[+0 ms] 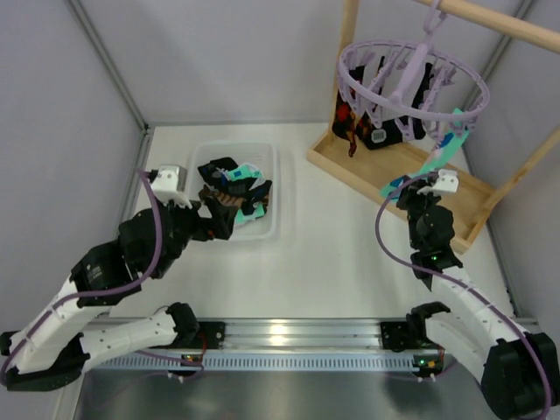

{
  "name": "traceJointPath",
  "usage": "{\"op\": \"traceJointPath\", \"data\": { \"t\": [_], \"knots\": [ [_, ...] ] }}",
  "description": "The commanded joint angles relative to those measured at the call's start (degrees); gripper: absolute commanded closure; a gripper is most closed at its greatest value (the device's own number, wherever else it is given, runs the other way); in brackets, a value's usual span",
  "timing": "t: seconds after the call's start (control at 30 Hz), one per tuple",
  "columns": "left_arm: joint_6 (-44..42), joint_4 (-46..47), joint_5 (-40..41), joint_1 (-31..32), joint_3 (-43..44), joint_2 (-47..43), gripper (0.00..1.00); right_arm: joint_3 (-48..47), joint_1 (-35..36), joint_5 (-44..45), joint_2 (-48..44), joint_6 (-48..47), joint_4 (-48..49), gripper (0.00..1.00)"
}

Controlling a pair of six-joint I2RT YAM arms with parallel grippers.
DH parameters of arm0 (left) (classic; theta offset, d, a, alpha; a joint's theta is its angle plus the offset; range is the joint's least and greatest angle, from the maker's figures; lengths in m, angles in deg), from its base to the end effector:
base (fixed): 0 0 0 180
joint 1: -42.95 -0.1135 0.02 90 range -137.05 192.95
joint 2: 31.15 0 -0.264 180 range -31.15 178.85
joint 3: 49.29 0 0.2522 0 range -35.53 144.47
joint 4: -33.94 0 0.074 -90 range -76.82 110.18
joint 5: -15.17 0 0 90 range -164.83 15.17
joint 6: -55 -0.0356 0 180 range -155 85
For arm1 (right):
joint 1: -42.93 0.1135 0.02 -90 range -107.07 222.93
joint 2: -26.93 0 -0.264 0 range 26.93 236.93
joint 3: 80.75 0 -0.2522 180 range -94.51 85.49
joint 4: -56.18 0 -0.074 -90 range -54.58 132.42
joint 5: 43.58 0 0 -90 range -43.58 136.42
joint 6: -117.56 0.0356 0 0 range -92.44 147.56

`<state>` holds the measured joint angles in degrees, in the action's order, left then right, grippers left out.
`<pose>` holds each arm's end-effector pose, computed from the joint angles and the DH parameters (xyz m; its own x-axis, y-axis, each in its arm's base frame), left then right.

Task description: Remove the socks clipped to the hanger

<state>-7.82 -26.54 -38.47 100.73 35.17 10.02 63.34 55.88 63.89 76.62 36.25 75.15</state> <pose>0.0727 -0.0758 0.4299 -0.3134 -0.1926 -0.9299 0.2655 0.9224 -0.2805 0.1989 0.0348 0.2645 0.0989 0.1706 -0.9804 0.0634 0.9821 0.1773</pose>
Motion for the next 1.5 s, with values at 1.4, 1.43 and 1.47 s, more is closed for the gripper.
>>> {"op": "traceJointPath", "data": {
  "t": [1.4,1.43,1.47],
  "knots": [
    [-32.8,14.5,16.5,8.3,77.2,77.7,0.02,-43.4,48.7,46.1,57.5,-56.9,33.3,1.0],
    [-34.4,15.3,16.9,8.2,77.2,78.4,0.02,-44.2,48.8,45.7,57.6,-56.8,31.8,1.0],
    [-35.0,16.0,17.0,8.1,77.2,78.8,0.02,-44.5,48.8,45.2,57.5,-56.5,30.9,1.0]
  ]
}}
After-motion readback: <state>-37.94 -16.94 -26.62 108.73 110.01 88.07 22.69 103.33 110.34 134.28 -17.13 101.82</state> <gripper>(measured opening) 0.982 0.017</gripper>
